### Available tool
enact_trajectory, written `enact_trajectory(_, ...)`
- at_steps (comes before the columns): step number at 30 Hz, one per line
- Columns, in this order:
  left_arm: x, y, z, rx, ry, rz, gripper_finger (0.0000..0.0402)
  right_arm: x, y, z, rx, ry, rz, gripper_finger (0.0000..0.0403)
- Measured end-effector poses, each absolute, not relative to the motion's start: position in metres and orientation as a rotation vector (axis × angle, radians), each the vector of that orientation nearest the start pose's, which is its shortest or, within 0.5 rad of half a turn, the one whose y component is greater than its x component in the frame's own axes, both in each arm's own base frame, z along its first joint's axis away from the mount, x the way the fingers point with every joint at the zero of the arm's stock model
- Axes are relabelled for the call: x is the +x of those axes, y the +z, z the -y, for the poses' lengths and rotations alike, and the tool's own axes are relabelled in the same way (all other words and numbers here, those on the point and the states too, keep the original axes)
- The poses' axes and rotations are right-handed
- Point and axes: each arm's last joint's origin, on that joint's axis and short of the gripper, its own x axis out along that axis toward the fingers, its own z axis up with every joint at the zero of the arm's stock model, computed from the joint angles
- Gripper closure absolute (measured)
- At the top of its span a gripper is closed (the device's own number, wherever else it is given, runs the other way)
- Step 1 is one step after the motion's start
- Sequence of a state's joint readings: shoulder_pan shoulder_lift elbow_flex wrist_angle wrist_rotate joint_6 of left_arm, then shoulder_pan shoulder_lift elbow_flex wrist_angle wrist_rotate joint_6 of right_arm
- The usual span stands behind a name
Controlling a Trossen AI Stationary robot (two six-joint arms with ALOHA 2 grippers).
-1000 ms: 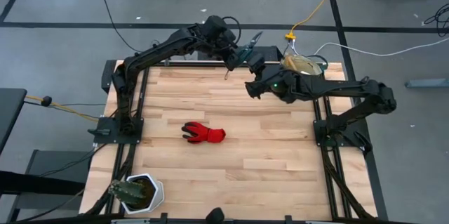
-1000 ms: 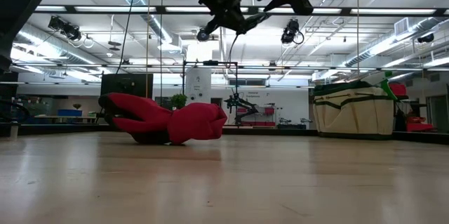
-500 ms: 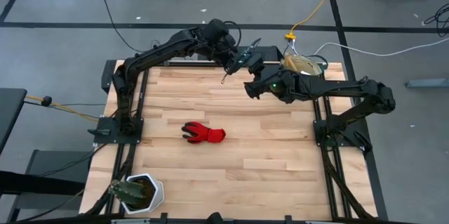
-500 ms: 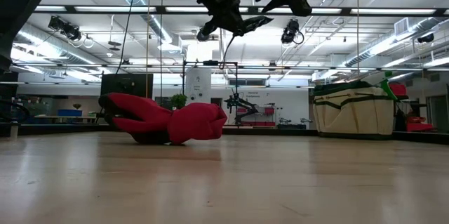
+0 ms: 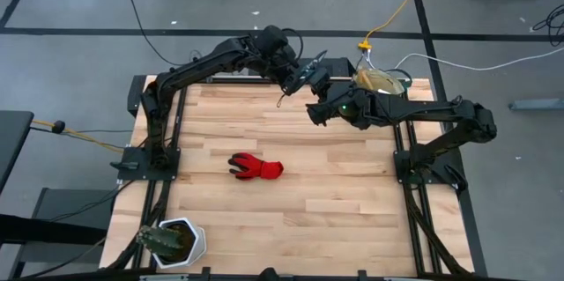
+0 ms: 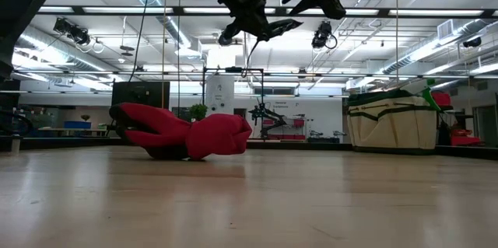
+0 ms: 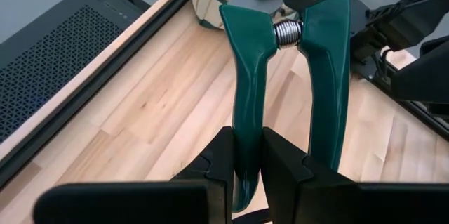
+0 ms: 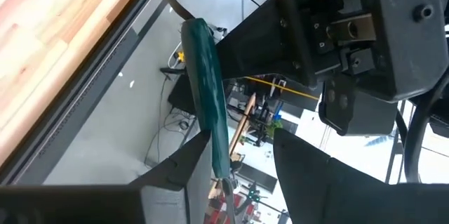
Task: Pick & Place Garden tools in Gardening bag
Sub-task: Put the green shear scissors into the gardening bag
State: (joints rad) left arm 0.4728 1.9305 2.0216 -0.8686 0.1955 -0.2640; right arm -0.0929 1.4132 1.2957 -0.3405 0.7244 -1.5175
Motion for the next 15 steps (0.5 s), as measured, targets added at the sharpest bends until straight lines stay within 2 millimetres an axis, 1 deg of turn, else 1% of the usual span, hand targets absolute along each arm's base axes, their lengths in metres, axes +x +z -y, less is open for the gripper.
enact_trajectory(15, 0.3758, 0.3632, -0.1831, -0.530, 0.373, -0.728, 0.0348, 0.3056, 0.3539, 0.0484, -1.527, -0.276, -0.966, 0.0248)
